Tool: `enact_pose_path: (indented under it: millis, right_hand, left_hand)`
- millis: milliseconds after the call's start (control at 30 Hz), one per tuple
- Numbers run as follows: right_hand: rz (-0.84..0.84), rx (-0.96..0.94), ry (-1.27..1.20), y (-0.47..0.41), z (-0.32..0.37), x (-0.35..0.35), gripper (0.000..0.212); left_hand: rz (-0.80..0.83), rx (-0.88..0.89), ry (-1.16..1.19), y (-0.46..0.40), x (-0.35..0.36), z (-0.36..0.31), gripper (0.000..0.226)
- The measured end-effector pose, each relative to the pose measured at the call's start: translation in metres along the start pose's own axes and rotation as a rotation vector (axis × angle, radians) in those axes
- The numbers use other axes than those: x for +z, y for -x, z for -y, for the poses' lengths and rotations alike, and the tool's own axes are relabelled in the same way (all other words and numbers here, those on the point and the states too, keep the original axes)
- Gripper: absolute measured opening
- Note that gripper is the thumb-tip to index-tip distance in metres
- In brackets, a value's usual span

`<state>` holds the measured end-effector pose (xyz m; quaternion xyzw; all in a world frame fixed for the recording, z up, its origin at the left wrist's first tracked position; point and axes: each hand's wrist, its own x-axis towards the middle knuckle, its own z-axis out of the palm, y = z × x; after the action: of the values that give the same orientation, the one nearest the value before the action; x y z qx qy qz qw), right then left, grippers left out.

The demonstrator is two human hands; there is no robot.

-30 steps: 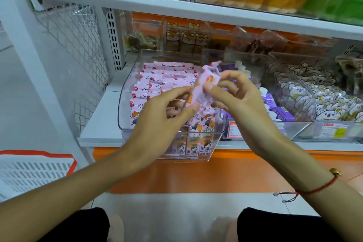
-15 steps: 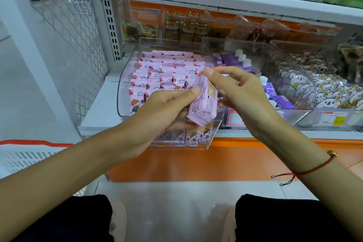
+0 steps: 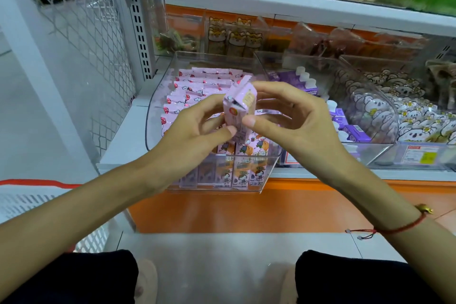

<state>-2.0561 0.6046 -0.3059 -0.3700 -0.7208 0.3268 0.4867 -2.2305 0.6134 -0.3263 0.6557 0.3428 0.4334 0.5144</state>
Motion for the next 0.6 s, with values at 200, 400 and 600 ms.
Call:
enact_pose_path:
  millis: [200, 400, 600]
  right_hand:
    - [0.006, -0.032, 0.099, 0.000, -0.005, -0.002, 0.051]
    - [0.004, -0.085, 0.263, 0.002, -0.014, 0.011, 0.061]
    - [0.031, -0.058, 0.245, -0.003, -0.014, 0.000, 0.039]
  left_hand:
    - [-0.020, 0.021, -0.010, -0.002, 0.000, 0.002, 0.035]
    - [-0.201, 0.058, 0.041, -0.004, 0.007, -0.001, 0.049]
    - [-0.290, 0.049, 0.078, -0.004, 0.004, -0.004, 0.069]
